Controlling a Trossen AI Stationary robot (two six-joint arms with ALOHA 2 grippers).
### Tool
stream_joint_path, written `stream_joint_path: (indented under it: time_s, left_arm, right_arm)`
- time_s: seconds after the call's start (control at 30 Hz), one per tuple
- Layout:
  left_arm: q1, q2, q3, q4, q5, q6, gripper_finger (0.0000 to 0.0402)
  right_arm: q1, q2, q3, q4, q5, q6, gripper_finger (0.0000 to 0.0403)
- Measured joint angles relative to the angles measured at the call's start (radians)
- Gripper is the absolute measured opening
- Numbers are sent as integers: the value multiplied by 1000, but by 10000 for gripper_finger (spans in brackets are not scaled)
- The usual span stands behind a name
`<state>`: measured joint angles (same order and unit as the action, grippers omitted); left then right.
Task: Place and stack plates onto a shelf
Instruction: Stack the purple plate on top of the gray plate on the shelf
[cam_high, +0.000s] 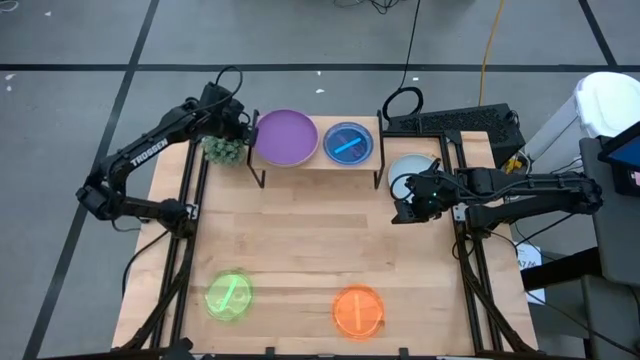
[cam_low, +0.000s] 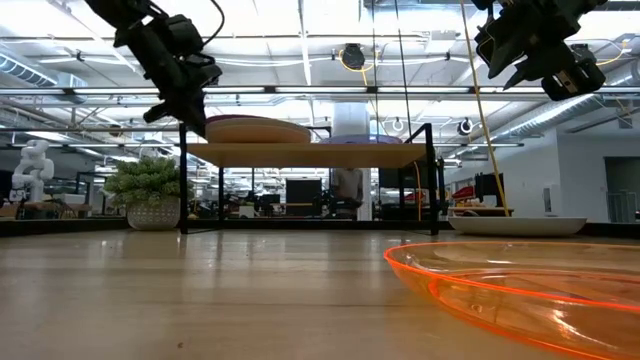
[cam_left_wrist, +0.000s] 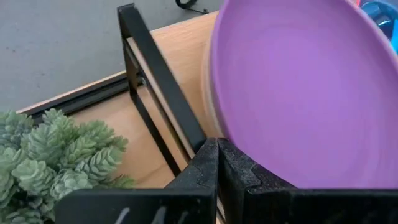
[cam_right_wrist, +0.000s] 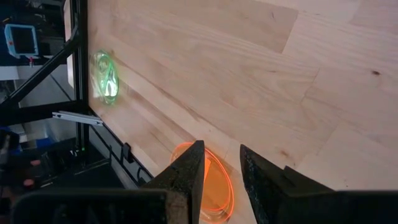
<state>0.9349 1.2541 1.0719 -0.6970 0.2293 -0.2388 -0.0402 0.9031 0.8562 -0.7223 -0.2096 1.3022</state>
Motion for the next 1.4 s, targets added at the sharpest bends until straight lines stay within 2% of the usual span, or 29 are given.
stream_joint_path:
  time_s: [0.23,0.47,1.4]
  left_arm:
    - [0,-71,14,19,-22,-8,3]
    - [-8,-37,12,12,59,58,3]
    - [-7,-11,1,4,61,82,3]
  right_arm:
    - [0,0,0,0,0,0,89]
    - [0,0,0,0,-1,-4,89]
    - [0,0,0,0,-1,-9,89]
